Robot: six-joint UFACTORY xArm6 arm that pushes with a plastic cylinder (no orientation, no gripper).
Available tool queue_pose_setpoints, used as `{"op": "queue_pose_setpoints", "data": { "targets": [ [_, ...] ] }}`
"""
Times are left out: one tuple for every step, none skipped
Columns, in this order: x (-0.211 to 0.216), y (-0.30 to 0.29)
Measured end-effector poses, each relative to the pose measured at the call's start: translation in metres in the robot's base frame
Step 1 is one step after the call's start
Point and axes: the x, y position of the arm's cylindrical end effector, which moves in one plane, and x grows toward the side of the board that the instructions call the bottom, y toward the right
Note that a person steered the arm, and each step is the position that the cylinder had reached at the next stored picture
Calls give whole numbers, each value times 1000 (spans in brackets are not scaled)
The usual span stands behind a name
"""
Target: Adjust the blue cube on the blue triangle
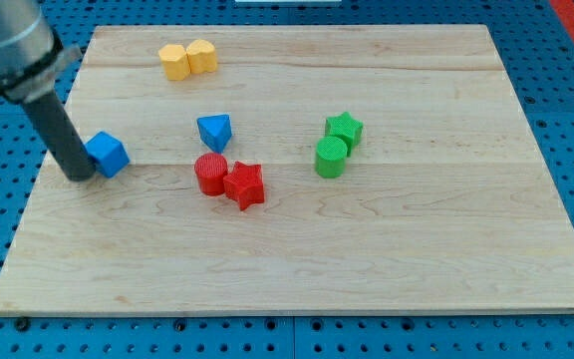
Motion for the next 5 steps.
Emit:
{"op": "queue_pose_setpoints", "data": {
  "targets": [
    [-19,12],
    [-35,85],
    [-39,100],
    [-32,24],
    [-92,29]
  ]
}}
